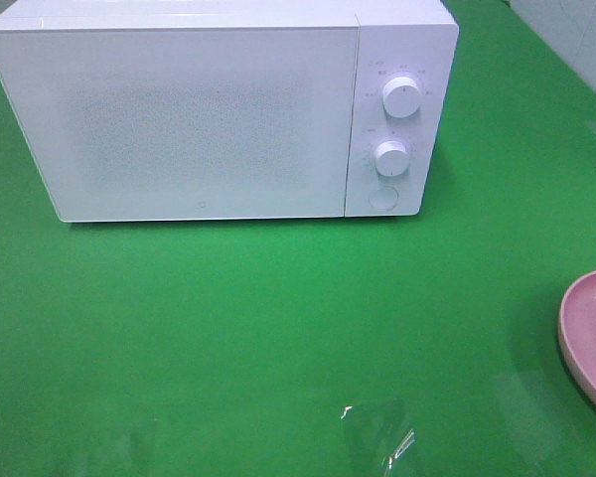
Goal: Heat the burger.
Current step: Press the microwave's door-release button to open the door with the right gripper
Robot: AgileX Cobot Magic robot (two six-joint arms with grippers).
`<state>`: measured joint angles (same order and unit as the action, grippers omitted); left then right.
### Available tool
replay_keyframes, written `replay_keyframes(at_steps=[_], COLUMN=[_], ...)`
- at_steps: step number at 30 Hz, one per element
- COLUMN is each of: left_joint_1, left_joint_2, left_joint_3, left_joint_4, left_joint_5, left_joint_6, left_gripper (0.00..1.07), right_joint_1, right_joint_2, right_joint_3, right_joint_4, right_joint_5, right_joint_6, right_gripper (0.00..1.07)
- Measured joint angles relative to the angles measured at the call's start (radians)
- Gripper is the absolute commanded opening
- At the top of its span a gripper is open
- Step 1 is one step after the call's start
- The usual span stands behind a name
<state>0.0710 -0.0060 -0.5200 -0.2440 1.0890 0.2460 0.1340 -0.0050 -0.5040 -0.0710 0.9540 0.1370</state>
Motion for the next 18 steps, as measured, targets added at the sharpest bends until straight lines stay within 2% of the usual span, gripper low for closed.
replay_keyframes(at_steps=[6,18], left_joint_1=[0.0,0.0], left_joint_2=[0.0,0.0], left_joint_3=[0.0,0.0], left_joint_4=[0.0,0.0], left_joint_5=[0.0,0.0], left_joint_6=[0.0,0.0], left_gripper=[0.98,0.98], right_joint_1=[0.0,0.0], right_joint_2=[0.033,0.267], right_joint_3=[-0.027,-0.029], right_joint_4=[0.0,0.0], right_joint_5=[-0.056,-0.259], right_joint_6=[0.0,0.0], right_gripper=[0.75,0.75])
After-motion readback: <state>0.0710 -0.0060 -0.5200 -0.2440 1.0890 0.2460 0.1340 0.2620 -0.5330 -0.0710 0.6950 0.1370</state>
